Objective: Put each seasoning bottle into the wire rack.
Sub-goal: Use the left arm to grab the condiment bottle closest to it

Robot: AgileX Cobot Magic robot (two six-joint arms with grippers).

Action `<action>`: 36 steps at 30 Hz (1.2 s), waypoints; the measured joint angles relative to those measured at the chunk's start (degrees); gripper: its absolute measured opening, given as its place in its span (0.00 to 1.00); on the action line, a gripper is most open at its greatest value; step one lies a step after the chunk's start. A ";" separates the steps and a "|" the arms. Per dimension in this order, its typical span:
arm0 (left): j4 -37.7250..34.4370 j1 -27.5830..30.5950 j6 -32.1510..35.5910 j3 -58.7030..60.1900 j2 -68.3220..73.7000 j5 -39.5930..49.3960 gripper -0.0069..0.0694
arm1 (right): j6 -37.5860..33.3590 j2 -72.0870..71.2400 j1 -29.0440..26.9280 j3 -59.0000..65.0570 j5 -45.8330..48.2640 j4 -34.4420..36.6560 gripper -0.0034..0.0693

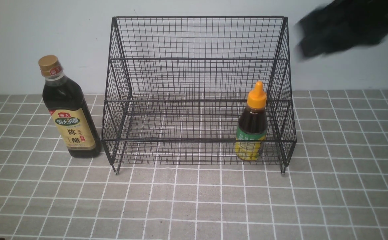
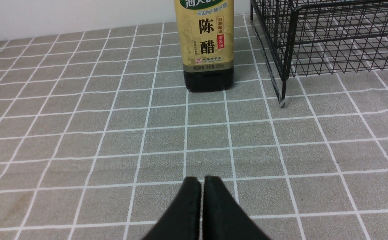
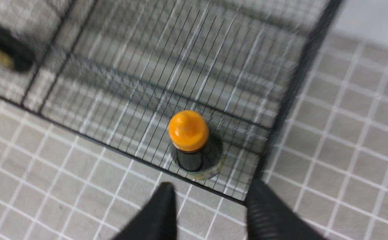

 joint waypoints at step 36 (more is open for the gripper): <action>0.00 0.00 0.00 0.00 0.00 0.00 0.08 | 15.89 -79.96 0.00 75.10 -52.03 -14.47 0.03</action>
